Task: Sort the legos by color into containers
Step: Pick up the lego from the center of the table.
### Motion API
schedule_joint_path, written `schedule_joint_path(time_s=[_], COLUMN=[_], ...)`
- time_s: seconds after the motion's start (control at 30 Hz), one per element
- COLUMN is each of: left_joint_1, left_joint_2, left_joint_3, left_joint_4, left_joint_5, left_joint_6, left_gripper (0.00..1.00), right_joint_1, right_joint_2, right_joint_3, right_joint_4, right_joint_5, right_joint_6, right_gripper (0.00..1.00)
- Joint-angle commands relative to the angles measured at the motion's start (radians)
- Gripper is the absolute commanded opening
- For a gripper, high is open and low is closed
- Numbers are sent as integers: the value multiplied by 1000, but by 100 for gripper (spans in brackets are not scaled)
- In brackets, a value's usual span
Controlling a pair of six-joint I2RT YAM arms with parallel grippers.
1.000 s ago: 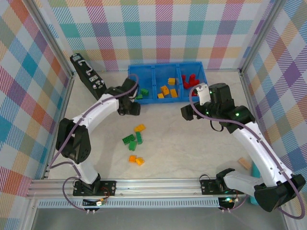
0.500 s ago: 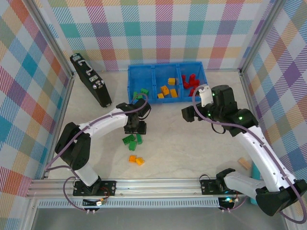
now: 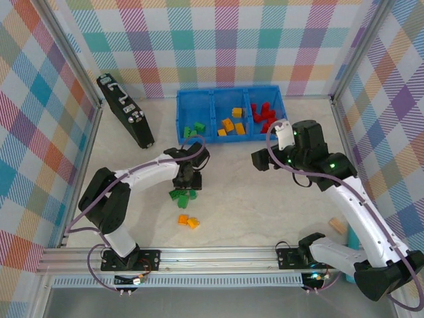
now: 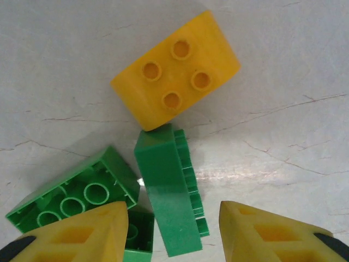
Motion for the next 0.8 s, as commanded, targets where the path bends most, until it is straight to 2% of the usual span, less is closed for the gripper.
schedule_joint_path(time_s=[0.0, 0.37, 0.6, 0.77], left_joint_1=[-22, -38, -41, -41], left_joint_2=[22, 64, 94, 81], left_joint_3=[-20, -36, -28, 14], left_joint_4=[10, 24, 32, -6], left_joint_5=[20, 14, 16, -23], left_joint_6=[-30, -43, -47, -26], left_gripper=[46, 43, 29, 22], right_joint_1=[-4, -4, -4, -3], right_joint_2=[-26, -40, -40, -45], right_joint_3=[-16, -20, -21, -27], right_joint_4=[24, 20, 23, 24], right_joint_5=[0, 11, 14, 21], right_joint_6=[11, 8, 7, 7], right_gripper=[99, 99, 99, 99])
